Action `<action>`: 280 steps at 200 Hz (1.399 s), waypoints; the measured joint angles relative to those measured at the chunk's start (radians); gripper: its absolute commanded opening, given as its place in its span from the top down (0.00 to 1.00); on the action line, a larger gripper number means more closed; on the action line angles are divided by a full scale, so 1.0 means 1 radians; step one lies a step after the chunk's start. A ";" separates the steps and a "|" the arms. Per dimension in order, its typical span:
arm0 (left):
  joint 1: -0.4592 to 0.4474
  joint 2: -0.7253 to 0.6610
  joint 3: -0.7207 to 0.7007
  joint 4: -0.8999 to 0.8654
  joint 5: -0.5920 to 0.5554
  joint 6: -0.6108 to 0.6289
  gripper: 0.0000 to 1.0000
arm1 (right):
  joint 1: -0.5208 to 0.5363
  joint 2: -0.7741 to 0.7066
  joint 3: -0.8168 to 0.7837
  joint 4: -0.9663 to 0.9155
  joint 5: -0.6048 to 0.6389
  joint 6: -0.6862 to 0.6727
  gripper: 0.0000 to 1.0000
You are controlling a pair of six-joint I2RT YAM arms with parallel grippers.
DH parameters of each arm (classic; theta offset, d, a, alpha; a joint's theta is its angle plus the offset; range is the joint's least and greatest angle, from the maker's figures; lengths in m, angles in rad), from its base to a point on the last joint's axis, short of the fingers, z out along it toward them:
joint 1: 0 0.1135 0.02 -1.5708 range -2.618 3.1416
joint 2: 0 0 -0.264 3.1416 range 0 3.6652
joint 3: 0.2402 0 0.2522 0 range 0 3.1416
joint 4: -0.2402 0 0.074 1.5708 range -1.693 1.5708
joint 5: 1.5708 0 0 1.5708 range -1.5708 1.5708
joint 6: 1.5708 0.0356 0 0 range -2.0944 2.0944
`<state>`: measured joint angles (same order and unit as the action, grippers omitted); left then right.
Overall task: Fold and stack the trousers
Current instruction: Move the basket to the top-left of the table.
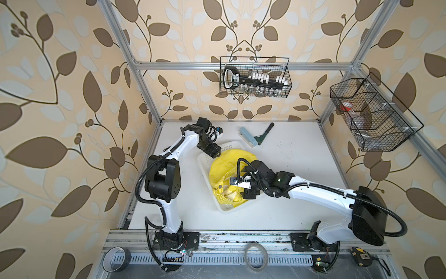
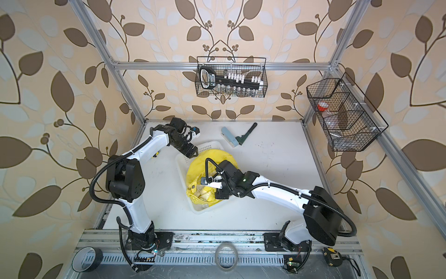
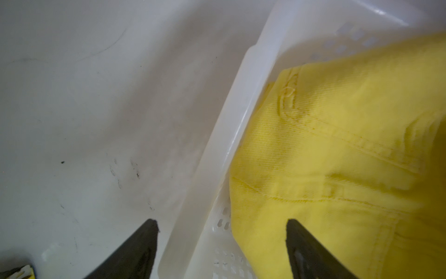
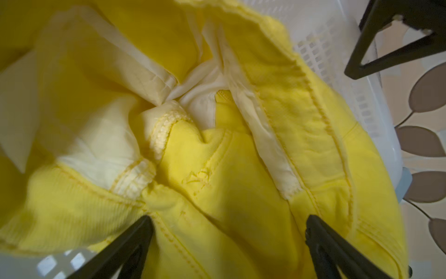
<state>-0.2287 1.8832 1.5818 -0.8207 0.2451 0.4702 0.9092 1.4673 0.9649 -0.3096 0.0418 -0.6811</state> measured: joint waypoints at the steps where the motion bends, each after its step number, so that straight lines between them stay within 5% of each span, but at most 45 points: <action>1: 0.000 0.001 0.001 0.000 0.000 0.004 0.30 | 0.000 0.002 0.001 0.000 0.000 -0.001 0.00; 84: 0.001 0.058 0.040 -0.006 -0.074 0.082 0.62 | 0.028 0.221 0.081 0.031 0.050 -0.084 0.05; 127: 0.001 0.075 0.069 -0.021 -0.106 0.142 0.83 | 0.033 0.274 0.103 0.073 0.063 -0.050 0.60; 149: 0.001 0.081 0.077 -0.031 -0.108 0.153 0.90 | 0.020 0.263 0.103 0.092 0.045 0.002 1.00; 218: 0.014 0.098 0.112 -0.085 -0.117 0.105 0.98 | -0.034 -0.070 0.082 0.100 0.035 0.112 1.00; 280: 0.130 0.098 0.111 -0.082 -0.125 -0.042 0.97 | -0.043 -0.377 0.084 0.120 0.241 0.085 1.00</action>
<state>-0.0986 1.9812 1.6932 -0.9028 0.1200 0.4286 0.8658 1.0904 1.0492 -0.1898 0.2832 -0.5957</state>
